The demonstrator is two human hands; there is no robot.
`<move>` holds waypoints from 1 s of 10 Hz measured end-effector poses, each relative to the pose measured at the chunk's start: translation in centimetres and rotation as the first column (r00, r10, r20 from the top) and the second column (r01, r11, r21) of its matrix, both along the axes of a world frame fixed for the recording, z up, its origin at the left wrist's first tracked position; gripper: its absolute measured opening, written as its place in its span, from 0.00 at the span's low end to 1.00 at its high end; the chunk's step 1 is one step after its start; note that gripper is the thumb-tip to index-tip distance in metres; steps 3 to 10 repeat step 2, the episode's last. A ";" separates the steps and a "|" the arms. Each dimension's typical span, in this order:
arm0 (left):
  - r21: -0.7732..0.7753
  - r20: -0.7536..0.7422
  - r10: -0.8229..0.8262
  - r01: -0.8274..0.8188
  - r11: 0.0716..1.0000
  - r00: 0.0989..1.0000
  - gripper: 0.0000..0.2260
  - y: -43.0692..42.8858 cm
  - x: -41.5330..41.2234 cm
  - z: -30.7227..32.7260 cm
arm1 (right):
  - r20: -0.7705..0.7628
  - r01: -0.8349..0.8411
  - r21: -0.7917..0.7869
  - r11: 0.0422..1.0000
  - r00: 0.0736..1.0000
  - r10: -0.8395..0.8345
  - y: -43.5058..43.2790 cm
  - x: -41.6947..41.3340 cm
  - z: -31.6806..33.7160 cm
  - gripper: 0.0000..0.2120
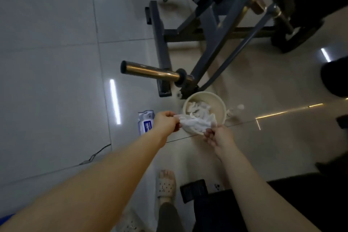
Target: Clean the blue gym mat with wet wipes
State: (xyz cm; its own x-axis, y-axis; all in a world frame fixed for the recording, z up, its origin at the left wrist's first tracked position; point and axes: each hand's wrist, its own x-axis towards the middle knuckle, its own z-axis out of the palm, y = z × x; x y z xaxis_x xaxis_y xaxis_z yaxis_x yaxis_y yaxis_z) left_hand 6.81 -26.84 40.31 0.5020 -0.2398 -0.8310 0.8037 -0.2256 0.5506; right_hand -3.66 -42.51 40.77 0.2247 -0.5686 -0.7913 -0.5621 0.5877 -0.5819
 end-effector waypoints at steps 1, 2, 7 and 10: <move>-0.069 0.013 -0.128 0.128 0.989 0.992 0.16 -4.9 1.1 -2.0 | -0.004 0.047 -0.031 0.998 0.999 -0.047 -3.7 0.7 -1.7 0.08; -0.026 0.065 -0.297 0.299 0.954 0.953 0.25 -8.1 1.9 -3.6 | 0.005 0.050 -0.032 0.998 0.999 -0.050 -6.8 1.8 -3.5 0.16; -0.026 0.065 -0.297 0.299 0.954 0.953 0.25 -8.1 1.9 -3.6 | 0.005 0.050 -0.032 0.998 0.999 -0.050 -6.8 1.8 -3.5 0.16; -0.026 0.065 -0.297 0.299 0.954 0.953 0.25 -8.1 1.9 -3.6 | 0.005 0.050 -0.032 0.998 0.999 -0.050 -6.8 1.8 -3.5 0.16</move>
